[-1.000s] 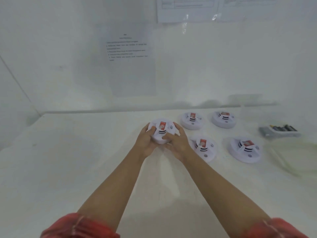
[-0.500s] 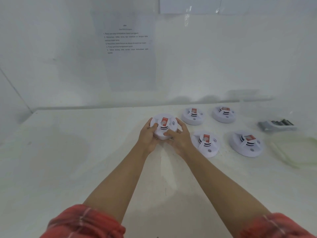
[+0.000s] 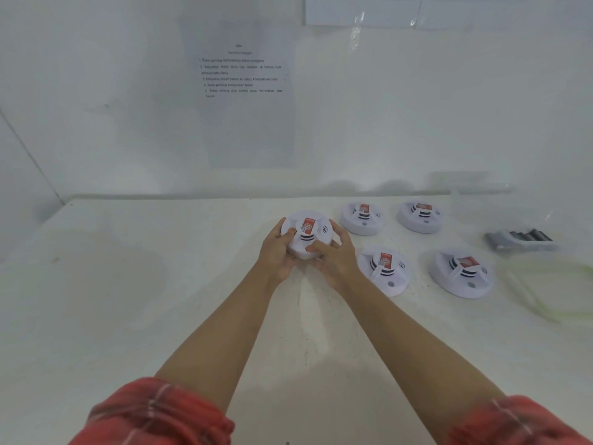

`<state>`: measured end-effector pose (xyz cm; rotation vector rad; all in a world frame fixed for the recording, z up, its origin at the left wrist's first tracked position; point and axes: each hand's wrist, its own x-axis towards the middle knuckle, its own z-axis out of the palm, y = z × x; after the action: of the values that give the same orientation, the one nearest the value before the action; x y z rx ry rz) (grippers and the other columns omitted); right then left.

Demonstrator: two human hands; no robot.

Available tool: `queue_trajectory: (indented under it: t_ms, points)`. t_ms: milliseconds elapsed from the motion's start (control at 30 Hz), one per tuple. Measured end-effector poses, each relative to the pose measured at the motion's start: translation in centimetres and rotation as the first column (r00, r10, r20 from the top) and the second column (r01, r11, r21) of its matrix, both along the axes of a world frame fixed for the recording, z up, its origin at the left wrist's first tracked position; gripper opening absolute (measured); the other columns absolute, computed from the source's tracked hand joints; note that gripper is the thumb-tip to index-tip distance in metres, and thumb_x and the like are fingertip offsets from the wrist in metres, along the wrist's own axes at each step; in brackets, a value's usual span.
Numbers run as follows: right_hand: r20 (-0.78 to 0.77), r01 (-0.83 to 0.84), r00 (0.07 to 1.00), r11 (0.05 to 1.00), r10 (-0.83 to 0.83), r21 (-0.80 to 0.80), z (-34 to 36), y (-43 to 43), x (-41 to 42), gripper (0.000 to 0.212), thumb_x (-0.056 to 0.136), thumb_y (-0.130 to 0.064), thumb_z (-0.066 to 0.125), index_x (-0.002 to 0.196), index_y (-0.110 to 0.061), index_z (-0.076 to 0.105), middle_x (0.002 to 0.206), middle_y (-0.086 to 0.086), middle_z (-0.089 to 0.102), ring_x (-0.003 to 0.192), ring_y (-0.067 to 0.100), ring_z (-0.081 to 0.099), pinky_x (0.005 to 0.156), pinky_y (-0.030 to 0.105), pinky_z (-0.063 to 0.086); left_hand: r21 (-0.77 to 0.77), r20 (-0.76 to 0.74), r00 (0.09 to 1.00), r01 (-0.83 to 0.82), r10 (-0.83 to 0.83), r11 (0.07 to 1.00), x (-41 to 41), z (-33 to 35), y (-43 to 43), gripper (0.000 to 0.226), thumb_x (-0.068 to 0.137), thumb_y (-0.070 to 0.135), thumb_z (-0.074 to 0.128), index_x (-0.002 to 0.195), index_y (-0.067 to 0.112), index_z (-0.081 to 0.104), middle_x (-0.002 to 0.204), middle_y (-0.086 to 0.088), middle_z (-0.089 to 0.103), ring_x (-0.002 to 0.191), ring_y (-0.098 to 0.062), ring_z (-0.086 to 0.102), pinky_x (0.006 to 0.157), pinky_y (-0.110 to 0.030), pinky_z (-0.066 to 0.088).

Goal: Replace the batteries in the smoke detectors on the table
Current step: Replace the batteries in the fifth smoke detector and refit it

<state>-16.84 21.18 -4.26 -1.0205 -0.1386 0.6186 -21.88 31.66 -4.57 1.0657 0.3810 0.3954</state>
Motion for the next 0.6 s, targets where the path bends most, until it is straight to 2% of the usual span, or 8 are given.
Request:
queue_trajectory:
  t_ms: [100, 200, 333, 433, 600]
  points:
    - [0.002, 0.003, 1.000, 1.000, -0.003, 0.002, -0.11, 0.05, 0.10, 0.070, 0.076, 0.017, 0.056, 0.135, -0.017, 0.040, 0.107, 0.008, 0.060, 0.095, 0.026, 0.062, 0.059, 0.030, 0.056, 0.015, -0.016, 1.000, -0.008, 0.009, 1.000, 0.07, 0.00, -0.01, 0.034, 0.100, 0.006, 0.035, 0.132, 0.006, 0.047, 0.121, -0.014, 0.058, 0.105, -0.029, 0.057, 0.079, -0.040, 0.054]
    - [-0.003, 0.006, 1.000, 1.000, -0.006, 0.013, -0.14, 0.03, 0.24, 0.070, 0.076, 0.018, 0.055, 0.136, -0.017, 0.040, 0.107, 0.008, 0.060, 0.093, 0.025, 0.062, 0.055, 0.028, 0.055, 0.018, -0.028, 0.999, -0.017, 0.018, 1.000, 0.19, -0.05, -0.05, 0.037, 0.100, 0.006, 0.035, 0.135, 0.005, 0.045, 0.124, -0.014, 0.056, 0.107, -0.030, 0.056, 0.085, -0.042, 0.051]
    - [-0.011, 0.013, 1.000, 1.000, -0.013, 0.021, -0.35, 0.01, 0.39, 0.070, 0.076, 0.018, 0.056, 0.135, -0.016, 0.040, 0.107, 0.009, 0.061, 0.093, 0.026, 0.062, 0.054, 0.028, 0.055, 0.030, -0.010, 1.000, -0.006, 0.006, 1.000, 0.34, 0.03, -0.24, 0.032, 0.100, 0.005, 0.035, 0.128, 0.008, 0.050, 0.114, -0.010, 0.061, 0.096, -0.023, 0.061, 0.084, -0.041, 0.051]
    - [-0.008, 0.016, 1.000, 1.000, -0.016, 0.021, -0.49, -0.10, 0.47, 0.070, 0.075, 0.019, 0.056, 0.135, -0.016, 0.040, 0.106, 0.008, 0.061, 0.092, 0.024, 0.063, 0.056, 0.029, 0.056, 0.028, -0.004, 1.000, 0.003, -0.003, 1.000, 0.42, -0.11, -0.27, 0.028, 0.100, 0.005, 0.034, 0.118, 0.012, 0.054, 0.104, -0.005, 0.064, 0.091, -0.020, 0.062, 0.078, -0.038, 0.054]
    - [0.007, 0.019, 1.000, 1.000, -0.019, 0.019, -0.58, -0.26, 0.53, 0.063, 0.079, 0.013, 0.057, 0.133, -0.015, 0.041, 0.105, 0.007, 0.063, 0.092, 0.023, 0.064, 0.063, 0.032, 0.056, 0.006, 0.006, 0.999, 0.032, -0.032, 0.999, 0.44, 0.02, -0.35, 0.027, 0.100, 0.005, 0.035, 0.106, 0.016, 0.059, 0.104, -0.006, 0.065, 0.089, -0.021, 0.064, 0.072, -0.034, 0.057]
